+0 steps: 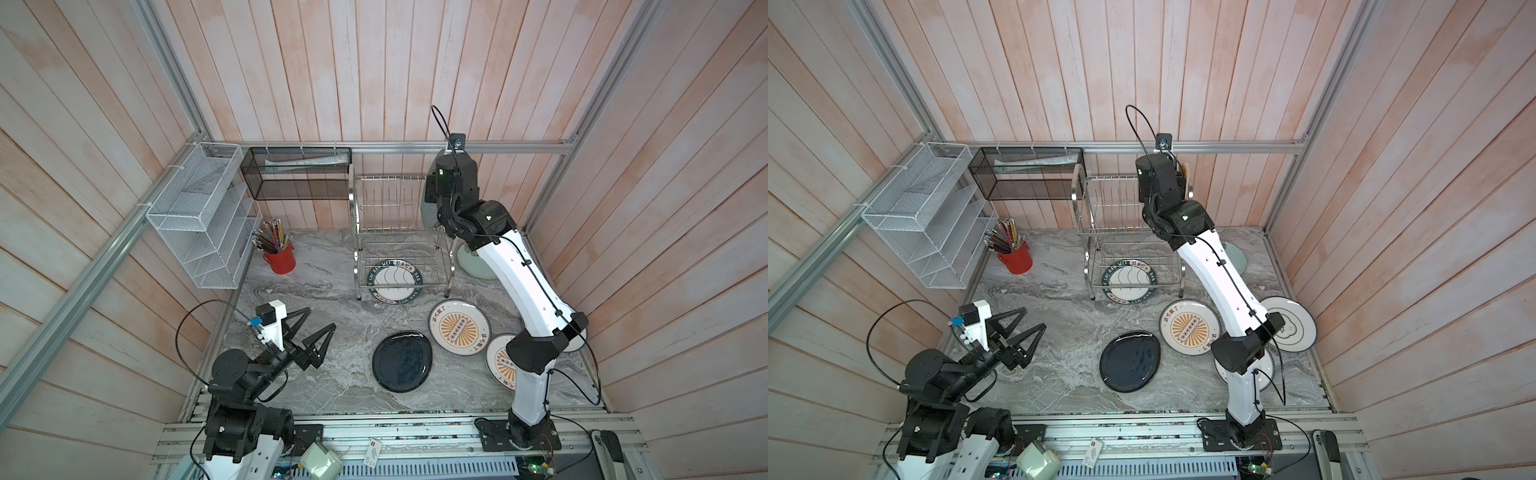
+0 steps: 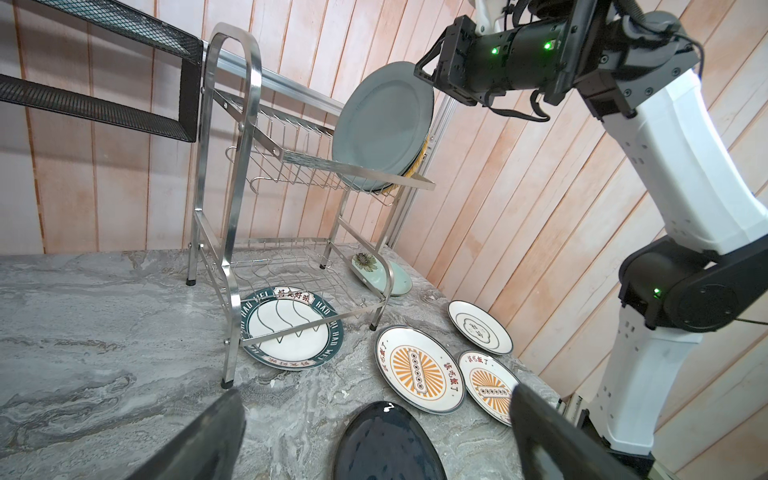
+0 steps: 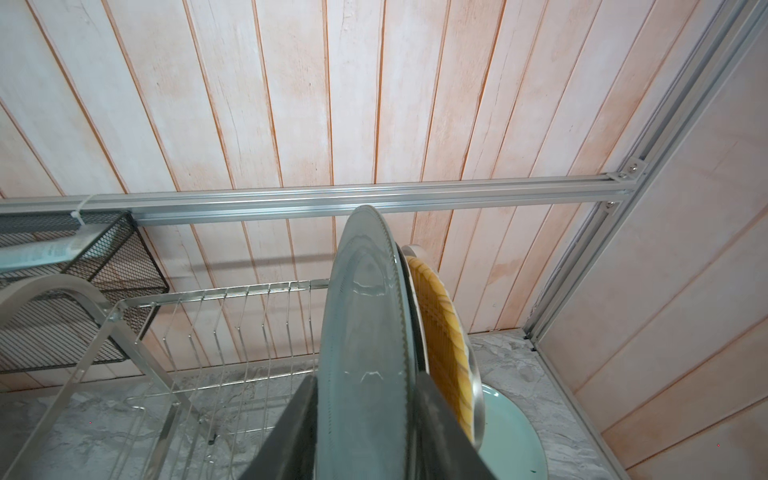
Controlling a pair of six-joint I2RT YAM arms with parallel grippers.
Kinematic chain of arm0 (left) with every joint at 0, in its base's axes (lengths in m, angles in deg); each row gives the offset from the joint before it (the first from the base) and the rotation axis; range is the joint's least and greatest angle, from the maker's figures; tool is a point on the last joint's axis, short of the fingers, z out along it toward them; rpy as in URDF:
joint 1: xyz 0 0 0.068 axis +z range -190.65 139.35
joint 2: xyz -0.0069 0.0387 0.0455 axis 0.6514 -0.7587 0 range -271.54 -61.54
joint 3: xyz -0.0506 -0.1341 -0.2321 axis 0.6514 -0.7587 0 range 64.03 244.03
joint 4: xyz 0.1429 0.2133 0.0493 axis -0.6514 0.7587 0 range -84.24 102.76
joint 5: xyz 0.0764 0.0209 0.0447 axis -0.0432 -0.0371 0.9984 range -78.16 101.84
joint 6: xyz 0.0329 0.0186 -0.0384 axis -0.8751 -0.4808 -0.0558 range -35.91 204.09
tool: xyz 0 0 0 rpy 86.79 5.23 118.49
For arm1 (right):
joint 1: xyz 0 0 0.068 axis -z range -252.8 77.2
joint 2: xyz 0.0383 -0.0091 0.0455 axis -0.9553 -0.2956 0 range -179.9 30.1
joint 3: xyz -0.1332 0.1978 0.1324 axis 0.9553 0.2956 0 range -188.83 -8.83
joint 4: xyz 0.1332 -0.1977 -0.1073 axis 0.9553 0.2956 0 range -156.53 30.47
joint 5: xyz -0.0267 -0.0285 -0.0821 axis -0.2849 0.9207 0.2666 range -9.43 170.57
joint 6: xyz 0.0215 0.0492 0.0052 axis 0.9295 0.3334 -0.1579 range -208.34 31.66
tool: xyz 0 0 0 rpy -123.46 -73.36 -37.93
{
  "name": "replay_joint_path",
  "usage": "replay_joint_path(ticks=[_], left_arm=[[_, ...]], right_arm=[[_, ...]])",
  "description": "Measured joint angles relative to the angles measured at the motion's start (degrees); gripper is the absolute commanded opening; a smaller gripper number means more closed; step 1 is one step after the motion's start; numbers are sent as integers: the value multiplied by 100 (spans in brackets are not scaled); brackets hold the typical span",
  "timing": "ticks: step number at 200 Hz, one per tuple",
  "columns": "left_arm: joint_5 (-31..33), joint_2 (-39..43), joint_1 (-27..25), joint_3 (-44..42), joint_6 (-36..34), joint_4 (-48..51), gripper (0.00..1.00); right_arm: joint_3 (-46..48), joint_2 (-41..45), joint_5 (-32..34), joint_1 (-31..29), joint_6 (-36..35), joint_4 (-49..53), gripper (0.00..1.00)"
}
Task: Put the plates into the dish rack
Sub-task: 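Open the right gripper and withdraw it from the rack toward the table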
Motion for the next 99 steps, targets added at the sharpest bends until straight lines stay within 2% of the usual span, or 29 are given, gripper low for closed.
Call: replay_joint_path(ticks=[13,72,99], left_arm=[[44,-20,0,0,0,2,100],[118,-72,0,0,17,24,100],[168,-155,0,0,46,35,100]], right_arm=[[0,66,-96,-7,-7,-2,53],[0,542,-463,-105,-85,-24,62],[7,780,-647,-186,-133,-28,70]])
